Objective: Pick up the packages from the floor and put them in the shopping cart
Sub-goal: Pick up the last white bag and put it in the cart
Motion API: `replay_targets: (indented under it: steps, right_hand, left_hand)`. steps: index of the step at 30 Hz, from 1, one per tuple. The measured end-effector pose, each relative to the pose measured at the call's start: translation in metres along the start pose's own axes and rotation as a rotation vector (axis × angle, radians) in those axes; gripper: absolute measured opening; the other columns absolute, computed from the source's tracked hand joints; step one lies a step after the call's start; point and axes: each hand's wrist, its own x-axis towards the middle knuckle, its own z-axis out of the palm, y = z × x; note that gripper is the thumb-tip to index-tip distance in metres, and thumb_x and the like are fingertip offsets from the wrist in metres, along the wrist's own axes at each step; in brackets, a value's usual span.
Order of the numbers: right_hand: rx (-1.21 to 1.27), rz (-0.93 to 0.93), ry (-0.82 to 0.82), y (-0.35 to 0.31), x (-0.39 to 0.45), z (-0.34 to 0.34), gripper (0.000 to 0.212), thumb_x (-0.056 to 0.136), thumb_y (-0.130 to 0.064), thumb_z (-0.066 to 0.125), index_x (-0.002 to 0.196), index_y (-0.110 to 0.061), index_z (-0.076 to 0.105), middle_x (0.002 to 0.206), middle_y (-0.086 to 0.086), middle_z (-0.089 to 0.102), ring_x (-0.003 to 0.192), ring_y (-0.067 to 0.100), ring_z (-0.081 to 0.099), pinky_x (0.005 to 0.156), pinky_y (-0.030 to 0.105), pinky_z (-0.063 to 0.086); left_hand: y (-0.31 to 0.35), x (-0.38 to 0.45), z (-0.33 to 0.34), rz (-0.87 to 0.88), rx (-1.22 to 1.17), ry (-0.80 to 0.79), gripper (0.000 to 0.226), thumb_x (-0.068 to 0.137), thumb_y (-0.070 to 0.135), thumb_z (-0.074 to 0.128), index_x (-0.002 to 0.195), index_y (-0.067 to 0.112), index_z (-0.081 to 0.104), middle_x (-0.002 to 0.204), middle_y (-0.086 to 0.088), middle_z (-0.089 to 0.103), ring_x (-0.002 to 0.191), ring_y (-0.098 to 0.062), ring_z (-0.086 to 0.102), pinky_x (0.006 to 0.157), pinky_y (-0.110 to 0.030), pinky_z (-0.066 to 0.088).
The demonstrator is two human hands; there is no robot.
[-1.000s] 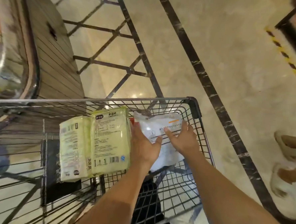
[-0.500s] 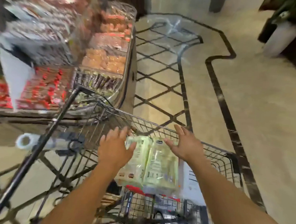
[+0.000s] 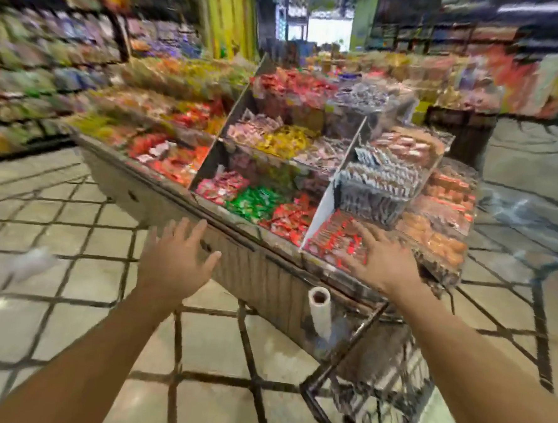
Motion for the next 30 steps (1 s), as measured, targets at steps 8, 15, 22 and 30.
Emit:
replay_targets:
  steps: [8, 15, 22, 30]
  right_hand:
    - [-0.004, -0.415, 0.076, -0.257, 0.083, -0.01, 0.084, 0.093, -0.081, 0.035, 0.162, -0.034, 0.026, 0.164, -0.001, 0.039, 0.147, 0.03, 0.039, 0.112, 0.051, 0.041]
    - [0.084, -0.661, 0.055, -0.449, 0.146, 0.024, 0.107, 0.076, -0.097, 0.009, 0.163, -0.036, 0.023, 0.165, 0.001, 0.037, 0.151, 0.031, 0.035, 0.118, 0.053, 0.036]
    - [0.092, -0.829, 0.027, -0.6, 0.251, 0.053, 0.089, 0.091, -0.084, 0.033, 0.164, -0.033, 0.023, 0.168, 0.0, 0.032, 0.152, 0.028, 0.034, 0.118, 0.051, 0.038]
    - [0.124, -0.914, 0.026, -0.754, 0.354, 0.087, 0.087, 0.091, -0.084, 0.037, 0.161, -0.034, 0.027, 0.164, -0.004, 0.039, 0.147, 0.025, 0.041, 0.109, 0.048, 0.046]
  left_hand:
    - [-0.216, -0.038, -0.043, -0.424, 0.101, -0.041, 0.077, 0.1, 0.068, 0.039, 0.164, 0.027, 0.028, 0.166, -0.007, 0.04, 0.153, -0.029, 0.035, 0.125, -0.051, 0.026]
    - [-0.365, -0.045, -0.024, -0.635, 0.146, -0.001, 0.073, 0.099, 0.065, 0.043, 0.158, 0.022, 0.042, 0.154, -0.009, 0.054, 0.142, -0.032, 0.048, 0.119, -0.054, 0.033]
    - [-0.48, 0.034, -0.004, -0.761, 0.111, 0.029, 0.08, 0.095, 0.072, 0.036, 0.155, 0.02, 0.047, 0.149, -0.01, 0.059, 0.137, -0.032, 0.054, 0.114, -0.052, 0.042]
    - [-0.597, 0.123, 0.021, -0.825, 0.116, 0.07, 0.075, 0.097, 0.064, 0.049, 0.159, 0.022, 0.041, 0.155, -0.005, 0.054, 0.146, -0.027, 0.045, 0.121, -0.05, 0.034]
